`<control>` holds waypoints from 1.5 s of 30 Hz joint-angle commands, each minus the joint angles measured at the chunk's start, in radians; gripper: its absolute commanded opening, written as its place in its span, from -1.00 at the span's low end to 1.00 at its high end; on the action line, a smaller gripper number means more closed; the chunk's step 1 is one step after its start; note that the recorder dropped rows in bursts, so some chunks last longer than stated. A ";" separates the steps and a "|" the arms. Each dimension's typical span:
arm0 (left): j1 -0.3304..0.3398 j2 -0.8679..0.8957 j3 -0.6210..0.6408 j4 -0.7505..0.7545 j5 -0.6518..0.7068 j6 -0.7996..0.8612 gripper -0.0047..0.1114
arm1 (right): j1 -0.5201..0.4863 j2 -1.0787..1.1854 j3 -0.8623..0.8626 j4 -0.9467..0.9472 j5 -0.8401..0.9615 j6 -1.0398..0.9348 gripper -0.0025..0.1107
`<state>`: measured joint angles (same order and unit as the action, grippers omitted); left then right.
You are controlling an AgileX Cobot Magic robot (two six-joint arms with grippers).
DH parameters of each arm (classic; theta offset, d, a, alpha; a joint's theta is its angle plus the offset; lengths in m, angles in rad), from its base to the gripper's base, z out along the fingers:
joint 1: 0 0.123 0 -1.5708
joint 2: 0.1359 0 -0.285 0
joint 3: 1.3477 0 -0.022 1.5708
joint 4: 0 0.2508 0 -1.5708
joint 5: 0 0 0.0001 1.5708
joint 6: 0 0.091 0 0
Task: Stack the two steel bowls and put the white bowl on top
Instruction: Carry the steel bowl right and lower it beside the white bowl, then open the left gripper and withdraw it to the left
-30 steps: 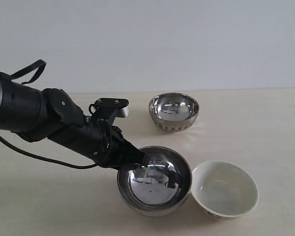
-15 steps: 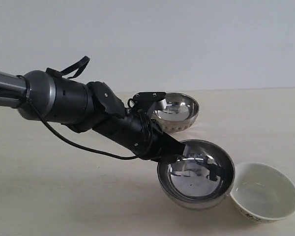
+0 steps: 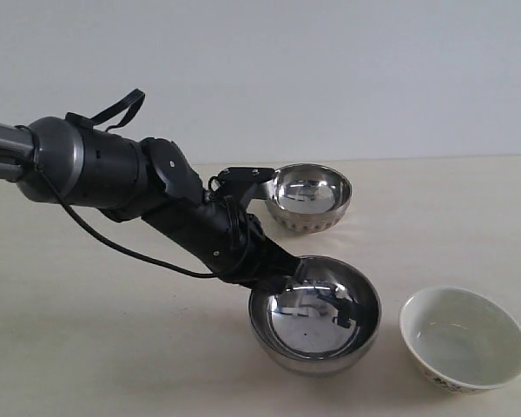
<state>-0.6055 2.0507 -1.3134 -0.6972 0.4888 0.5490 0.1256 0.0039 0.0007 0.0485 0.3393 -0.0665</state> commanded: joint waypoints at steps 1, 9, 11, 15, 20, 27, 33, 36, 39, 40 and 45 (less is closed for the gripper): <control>0.026 -0.004 0.005 0.006 0.017 -0.018 -0.85 | -0.005 -0.004 -0.001 -0.002 -0.002 0.000 -0.96; 0.024 -0.003 0.023 0.006 -0.002 0.007 -0.85 | -0.005 -0.004 -0.001 -0.002 -0.002 0.000 -0.96; 0.026 -0.003 0.023 0.006 -0.002 0.008 -0.85 | -0.005 -0.004 -0.001 -0.002 -0.002 0.000 -0.96; 0.026 -0.003 0.023 0.006 -0.002 0.008 -0.85 | -0.005 -0.004 -0.001 -0.002 -0.002 0.000 -0.96; 0.026 -0.002 0.023 0.006 0.006 0.008 -0.85 | -0.005 -0.004 -0.001 -0.002 -0.002 0.000 -0.96; 0.026 -0.001 0.023 0.006 0.028 0.008 -0.85 | -0.005 -0.004 -0.001 -0.002 -0.002 0.000 -0.96; 0.026 0.026 0.023 0.006 0.036 0.008 -0.85 | -0.005 -0.004 -0.001 -0.002 -0.002 0.000 -0.96; 0.026 0.045 0.023 0.006 0.009 0.008 -0.85 | -0.005 -0.004 -0.001 -0.002 -0.002 0.000 -0.96; 0.026 0.042 0.023 0.006 -0.006 0.015 -0.85 | -0.005 -0.004 -0.001 -0.002 -0.002 0.000 -0.96; 0.026 0.042 0.021 0.006 -0.006 0.029 -0.85 | -0.005 -0.004 -0.001 -0.002 -0.002 0.000 -0.96; 0.026 0.039 0.021 0.008 -0.049 0.035 -0.78 | -0.005 -0.004 -0.001 -0.002 -0.002 0.000 -0.96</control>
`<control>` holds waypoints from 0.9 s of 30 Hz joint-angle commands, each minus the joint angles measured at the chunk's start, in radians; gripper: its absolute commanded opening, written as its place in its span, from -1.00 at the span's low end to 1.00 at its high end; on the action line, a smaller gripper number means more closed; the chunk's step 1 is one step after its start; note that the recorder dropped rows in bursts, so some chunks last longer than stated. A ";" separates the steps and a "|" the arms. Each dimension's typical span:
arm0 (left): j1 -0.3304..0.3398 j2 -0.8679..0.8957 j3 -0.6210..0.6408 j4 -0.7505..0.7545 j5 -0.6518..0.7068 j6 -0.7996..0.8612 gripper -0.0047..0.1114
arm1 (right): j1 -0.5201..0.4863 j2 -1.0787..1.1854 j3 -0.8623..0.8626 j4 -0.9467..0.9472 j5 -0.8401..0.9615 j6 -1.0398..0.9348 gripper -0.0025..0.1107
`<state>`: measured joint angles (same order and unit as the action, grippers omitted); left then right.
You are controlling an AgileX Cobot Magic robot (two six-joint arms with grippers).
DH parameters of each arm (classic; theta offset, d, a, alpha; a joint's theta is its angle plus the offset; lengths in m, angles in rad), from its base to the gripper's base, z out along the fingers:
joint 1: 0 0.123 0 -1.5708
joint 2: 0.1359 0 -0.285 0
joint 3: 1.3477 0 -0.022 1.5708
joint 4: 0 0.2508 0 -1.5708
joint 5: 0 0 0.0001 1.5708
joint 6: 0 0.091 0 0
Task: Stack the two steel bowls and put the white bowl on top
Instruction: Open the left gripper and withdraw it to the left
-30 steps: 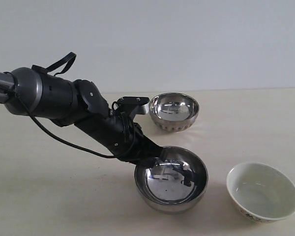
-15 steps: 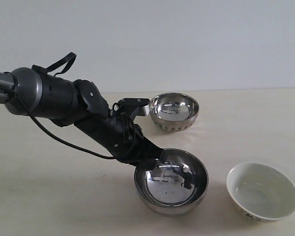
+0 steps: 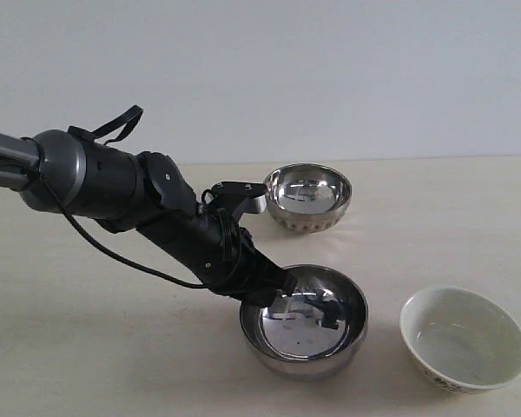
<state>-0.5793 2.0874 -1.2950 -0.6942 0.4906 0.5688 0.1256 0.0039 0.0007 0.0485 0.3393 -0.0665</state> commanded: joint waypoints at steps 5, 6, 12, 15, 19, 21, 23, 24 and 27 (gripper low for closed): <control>0.000 0.003 0.003 0.005 -0.049 0.035 -0.02 | -0.005 -0.004 -0.001 -0.002 -0.002 0.000 -0.96; 0.000 0.003 0.003 0.005 -0.046 0.035 0.01 | -0.005 -0.004 -0.001 -0.002 -0.002 0.000 -0.96; 0.000 -0.093 0.003 0.003 -0.073 0.060 0.02 | -0.005 -0.004 -0.001 -0.002 -0.002 0.000 -0.96; 0.000 -0.173 0.003 0.003 -0.078 0.060 -0.09 | -0.005 -0.004 -0.001 -0.002 -0.002 0.000 -0.96; 0.000 -0.255 0.003 0.003 -0.078 0.069 -0.65 | -0.005 -0.004 -0.001 -0.002 -0.002 0.000 -0.96; 0.000 -0.290 0.007 0.003 -0.079 0.077 -0.85 | -0.005 -0.004 -0.001 -0.002 -0.002 0.000 -0.96; 0.000 -0.323 0.021 0.003 -0.090 0.081 -0.84 | -0.005 -0.004 -0.001 -0.002 -0.002 0.000 -0.96; 0.000 -0.343 0.031 0.003 -0.098 0.083 -0.84 | -0.005 -0.004 -0.001 -0.002 -0.002 0.000 -0.96; 0.000 -0.405 0.071 0.003 -0.113 0.104 -0.84 | -0.005 -0.004 -0.001 -0.002 -0.002 0.000 -0.96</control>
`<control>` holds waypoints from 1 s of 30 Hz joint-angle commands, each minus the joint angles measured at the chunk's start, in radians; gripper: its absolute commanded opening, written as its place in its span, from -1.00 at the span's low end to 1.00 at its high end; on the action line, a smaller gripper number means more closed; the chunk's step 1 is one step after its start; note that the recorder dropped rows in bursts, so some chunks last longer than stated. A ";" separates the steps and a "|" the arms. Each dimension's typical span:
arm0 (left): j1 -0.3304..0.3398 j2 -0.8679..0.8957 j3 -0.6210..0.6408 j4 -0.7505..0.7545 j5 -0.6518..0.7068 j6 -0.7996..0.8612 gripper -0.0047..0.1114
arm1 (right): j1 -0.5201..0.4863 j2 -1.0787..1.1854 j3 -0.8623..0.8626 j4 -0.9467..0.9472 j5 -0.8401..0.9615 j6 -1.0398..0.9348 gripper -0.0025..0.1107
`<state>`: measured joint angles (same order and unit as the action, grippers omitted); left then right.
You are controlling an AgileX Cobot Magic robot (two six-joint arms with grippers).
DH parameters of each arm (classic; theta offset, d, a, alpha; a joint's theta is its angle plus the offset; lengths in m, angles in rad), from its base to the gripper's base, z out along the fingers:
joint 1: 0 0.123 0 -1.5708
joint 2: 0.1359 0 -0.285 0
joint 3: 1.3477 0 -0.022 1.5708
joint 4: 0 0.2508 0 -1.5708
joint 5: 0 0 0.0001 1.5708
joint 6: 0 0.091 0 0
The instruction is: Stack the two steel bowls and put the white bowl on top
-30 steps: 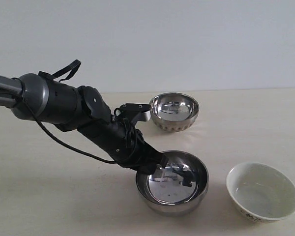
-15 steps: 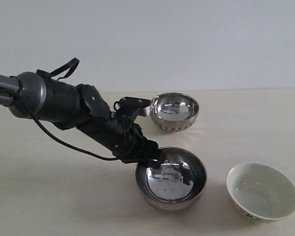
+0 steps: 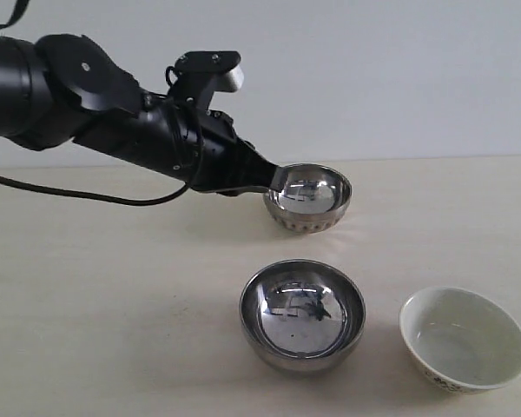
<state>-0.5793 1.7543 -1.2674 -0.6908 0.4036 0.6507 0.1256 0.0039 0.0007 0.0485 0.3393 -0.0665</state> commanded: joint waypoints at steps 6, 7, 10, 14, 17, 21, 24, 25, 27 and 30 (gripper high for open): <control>-0.002 -0.247 0.226 -0.011 -0.175 0.023 -0.84 | -0.005 -0.004 -0.001 -0.002 -0.002 0.000 -0.96; -0.002 -0.283 0.268 -0.011 -0.210 0.023 -0.84 | -0.005 -0.004 -0.001 -0.002 -0.002 0.000 -0.96; -0.002 -0.384 0.387 -0.011 -0.287 0.023 -0.84 | -0.005 -0.004 -0.001 -0.002 -0.002 0.000 -0.96; -0.002 -0.538 0.551 -0.011 -0.371 0.021 -0.84 | -0.005 -0.004 -0.001 -0.002 -0.002 0.000 -0.96; -0.002 -0.651 0.674 -0.011 -0.428 0.015 -0.84 | -0.005 -0.004 -0.001 -0.002 -0.002 0.000 -0.96; -0.002 -0.796 0.803 -0.026 -0.462 -0.019 -0.84 | -0.005 -0.004 -0.001 -0.002 -0.002 0.000 -0.96; -0.002 -0.907 0.891 -0.026 -0.450 -0.087 -0.84 | -0.005 -0.004 -0.001 -0.002 -0.002 0.000 -0.96; -0.002 -0.949 0.919 -0.026 -0.448 -0.087 -0.84 | -0.005 -0.004 -0.001 -0.002 -0.002 0.000 -0.96; -0.002 -1.006 0.968 -0.026 -0.448 -0.087 -0.84 | -0.005 -0.004 -0.001 -0.002 -0.002 0.000 -0.96; -0.002 -1.112 1.026 -0.026 -0.410 -0.128 -0.84 | -0.005 -0.004 -0.001 -0.002 -0.002 0.000 -0.96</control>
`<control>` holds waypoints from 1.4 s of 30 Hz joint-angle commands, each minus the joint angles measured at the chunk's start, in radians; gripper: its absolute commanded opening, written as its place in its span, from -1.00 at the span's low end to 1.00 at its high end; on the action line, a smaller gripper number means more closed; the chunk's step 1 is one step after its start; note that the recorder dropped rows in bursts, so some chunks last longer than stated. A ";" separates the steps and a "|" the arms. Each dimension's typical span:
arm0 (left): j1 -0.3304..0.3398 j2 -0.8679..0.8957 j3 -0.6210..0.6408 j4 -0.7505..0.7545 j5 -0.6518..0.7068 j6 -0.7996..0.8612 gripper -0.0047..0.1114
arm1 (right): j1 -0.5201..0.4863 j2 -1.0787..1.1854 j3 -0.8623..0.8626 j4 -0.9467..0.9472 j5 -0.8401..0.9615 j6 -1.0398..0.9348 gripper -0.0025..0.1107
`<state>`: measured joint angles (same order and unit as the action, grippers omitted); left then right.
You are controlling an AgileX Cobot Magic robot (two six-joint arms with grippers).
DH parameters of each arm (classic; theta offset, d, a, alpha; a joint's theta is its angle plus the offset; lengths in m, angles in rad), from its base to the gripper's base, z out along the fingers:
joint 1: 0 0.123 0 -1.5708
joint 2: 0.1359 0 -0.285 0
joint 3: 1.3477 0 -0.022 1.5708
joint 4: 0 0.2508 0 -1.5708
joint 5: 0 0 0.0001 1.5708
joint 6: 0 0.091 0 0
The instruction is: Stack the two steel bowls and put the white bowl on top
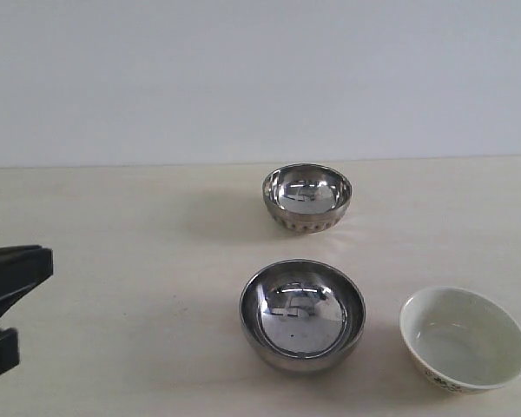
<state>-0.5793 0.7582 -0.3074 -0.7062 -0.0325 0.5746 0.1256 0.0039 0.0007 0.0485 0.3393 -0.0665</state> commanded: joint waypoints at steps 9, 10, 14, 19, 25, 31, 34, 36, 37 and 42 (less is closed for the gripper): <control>-0.002 -0.317 0.096 -0.059 0.277 -0.089 -0.84 | -0.005 -0.004 -0.001 -0.002 -0.002 0.000 -0.96; -0.002 -0.329 0.096 -0.061 0.279 -0.089 -0.84 | -0.005 -0.004 -0.001 -0.002 -0.002 0.000 -0.96; -0.002 -0.355 0.096 -0.061 0.269 -0.085 -0.84 | -0.005 -0.004 -0.001 -0.002 -0.002 0.000 -0.96; 0.000 -0.355 0.096 -0.058 0.211 -0.051 -0.84 | -0.005 -0.004 -0.001 -0.002 -0.002 0.000 -0.96; 0.000 -0.366 0.129 -0.056 0.128 -0.029 -0.84 | -0.005 -0.004 -0.001 -0.002 -0.002 0.000 -0.96; 0.067 -0.406 0.209 0.078 0.004 -0.176 -0.84 | -0.005 -0.004 -0.001 -0.002 -0.002 0.000 -0.96; 0.188 -0.455 0.262 0.293 -0.005 -0.403 -0.84 | -0.005 -0.004 -0.001 -0.002 -0.002 0.000 -0.96; 0.285 -0.501 0.289 0.401 -0.005 -0.538 -0.84 | -0.005 -0.004 -0.001 -0.002 -0.002 0.000 -0.96; 0.333 -0.523 0.293 0.440 -0.005 -0.597 -0.84 | -0.005 -0.004 -0.001 -0.002 -0.002 0.000 -0.96; 0.570 -0.660 0.293 0.706 0.038 -0.868 -0.84 | -0.005 -0.004 -0.001 -0.002 -0.002 0.000 -0.96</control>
<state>-0.0782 0.1447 -0.0183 -0.1032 -0.0113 -0.1961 0.1256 0.0039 0.0007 0.0485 0.3393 -0.0665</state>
